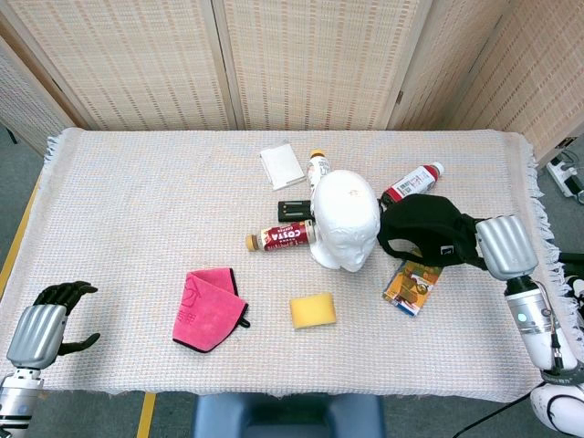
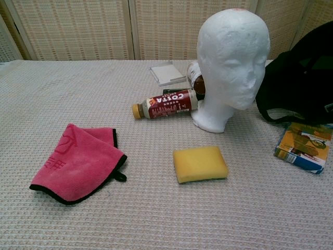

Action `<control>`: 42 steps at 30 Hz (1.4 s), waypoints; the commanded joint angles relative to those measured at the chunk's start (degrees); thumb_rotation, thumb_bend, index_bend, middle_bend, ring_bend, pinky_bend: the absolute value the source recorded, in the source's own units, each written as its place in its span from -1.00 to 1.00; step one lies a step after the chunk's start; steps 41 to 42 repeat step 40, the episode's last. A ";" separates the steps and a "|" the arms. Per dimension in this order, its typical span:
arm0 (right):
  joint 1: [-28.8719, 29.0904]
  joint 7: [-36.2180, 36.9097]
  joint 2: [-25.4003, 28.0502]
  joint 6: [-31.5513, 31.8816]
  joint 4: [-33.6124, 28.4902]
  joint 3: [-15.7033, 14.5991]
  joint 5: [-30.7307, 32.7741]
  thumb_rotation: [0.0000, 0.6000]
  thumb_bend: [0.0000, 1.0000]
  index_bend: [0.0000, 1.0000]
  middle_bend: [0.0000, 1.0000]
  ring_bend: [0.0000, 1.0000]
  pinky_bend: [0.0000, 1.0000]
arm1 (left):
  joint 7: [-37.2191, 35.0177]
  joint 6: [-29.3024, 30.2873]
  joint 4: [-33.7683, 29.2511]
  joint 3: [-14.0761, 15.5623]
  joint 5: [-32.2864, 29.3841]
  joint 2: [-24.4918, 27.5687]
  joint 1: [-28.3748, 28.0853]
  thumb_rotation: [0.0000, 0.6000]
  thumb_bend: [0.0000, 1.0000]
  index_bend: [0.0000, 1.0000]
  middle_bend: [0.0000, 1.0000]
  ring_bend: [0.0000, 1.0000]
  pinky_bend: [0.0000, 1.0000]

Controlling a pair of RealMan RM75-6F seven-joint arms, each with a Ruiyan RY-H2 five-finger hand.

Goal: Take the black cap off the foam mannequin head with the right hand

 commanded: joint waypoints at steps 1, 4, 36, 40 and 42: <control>1.78 -1.32 -4.50 -2.09 5.12 -1.12 -0.46 1.00 0.16 0.71 0.44 0.87 1.00 | 0.13 0.15 -0.18 0.02 0.00 0.08 0.05 1.00 -0.77 -0.36 -0.42 -0.52 -0.54; 3.22 -2.56 -7.93 -3.76 9.26 -1.38 0.01 1.00 0.13 0.64 0.43 0.77 1.00 | 0.23 0.30 -0.35 0.08 -0.29 0.17 0.28 1.00 -0.77 -0.36 -0.42 -0.52 -0.54; -15.40 -12.91 5.52 15.04 -16.77 -10.40 -2.74 1.00 -0.72 -0.61 -0.41 -0.46 -0.19 | 1.85 1.75 1.52 0.13 -0.23 -0.61 1.06 1.00 -0.77 -0.38 -0.42 -0.52 -0.55; -18.08 -11.94 5.32 17.47 -16.88 -11.79 -3.75 1.00 -0.71 -0.57 -0.40 -0.46 -0.18 | 2.16 1.81 1.07 0.16 -0.77 -0.73 1.36 1.00 -0.77 -0.38 -0.42 -0.52 -0.55; -18.08 -11.94 5.32 17.47 -16.88 -11.79 -3.75 1.00 -0.71 -0.57 -0.40 -0.46 -0.18 | 2.16 1.81 1.07 0.16 -0.77 -0.73 1.36 1.00 -0.77 -0.38 -0.42 -0.52 -0.55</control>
